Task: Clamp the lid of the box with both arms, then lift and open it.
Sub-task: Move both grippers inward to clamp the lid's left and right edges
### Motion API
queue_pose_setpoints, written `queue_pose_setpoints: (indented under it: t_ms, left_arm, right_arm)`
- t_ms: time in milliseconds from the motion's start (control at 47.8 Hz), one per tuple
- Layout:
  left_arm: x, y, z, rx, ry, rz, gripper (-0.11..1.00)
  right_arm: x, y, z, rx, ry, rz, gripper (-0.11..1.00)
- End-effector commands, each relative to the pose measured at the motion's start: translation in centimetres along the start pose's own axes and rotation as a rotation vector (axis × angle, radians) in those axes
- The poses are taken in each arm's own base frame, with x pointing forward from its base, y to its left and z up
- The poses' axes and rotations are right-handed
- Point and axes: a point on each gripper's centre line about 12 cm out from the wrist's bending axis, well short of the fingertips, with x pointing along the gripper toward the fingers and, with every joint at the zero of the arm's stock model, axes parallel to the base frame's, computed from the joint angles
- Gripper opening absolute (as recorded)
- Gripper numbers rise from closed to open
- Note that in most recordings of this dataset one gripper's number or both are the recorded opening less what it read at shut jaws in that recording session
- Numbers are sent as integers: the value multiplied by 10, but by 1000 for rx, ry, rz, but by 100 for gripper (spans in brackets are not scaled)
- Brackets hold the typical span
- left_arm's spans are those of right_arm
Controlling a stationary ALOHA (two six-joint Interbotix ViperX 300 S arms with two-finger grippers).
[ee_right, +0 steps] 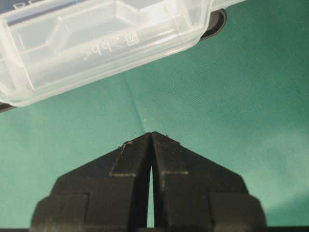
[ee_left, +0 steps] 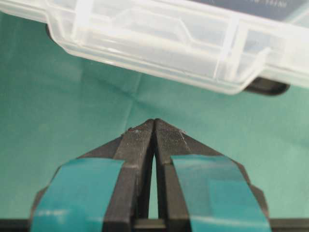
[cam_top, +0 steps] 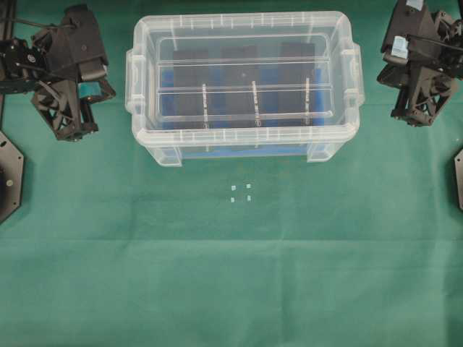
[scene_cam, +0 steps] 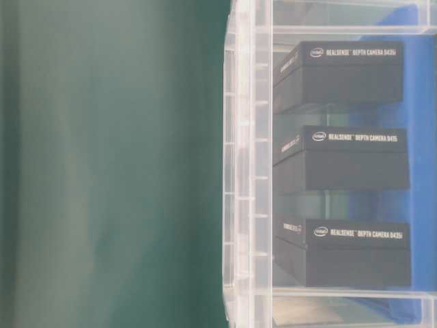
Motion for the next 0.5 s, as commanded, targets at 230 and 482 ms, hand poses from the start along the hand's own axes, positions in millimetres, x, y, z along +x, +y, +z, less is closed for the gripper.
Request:
queue_pose_setpoints:
  t_ms: [230, 482]
  left_arm:
    - [-4, 1, 2, 121, 20, -2, 1]
    - [-3, 1, 2, 125, 29, -3, 1]
  right_arm:
    - [-5, -2, 10, -102, -32, -19, 0]
    - [-6, -2, 10, -136, -34, -20, 0]
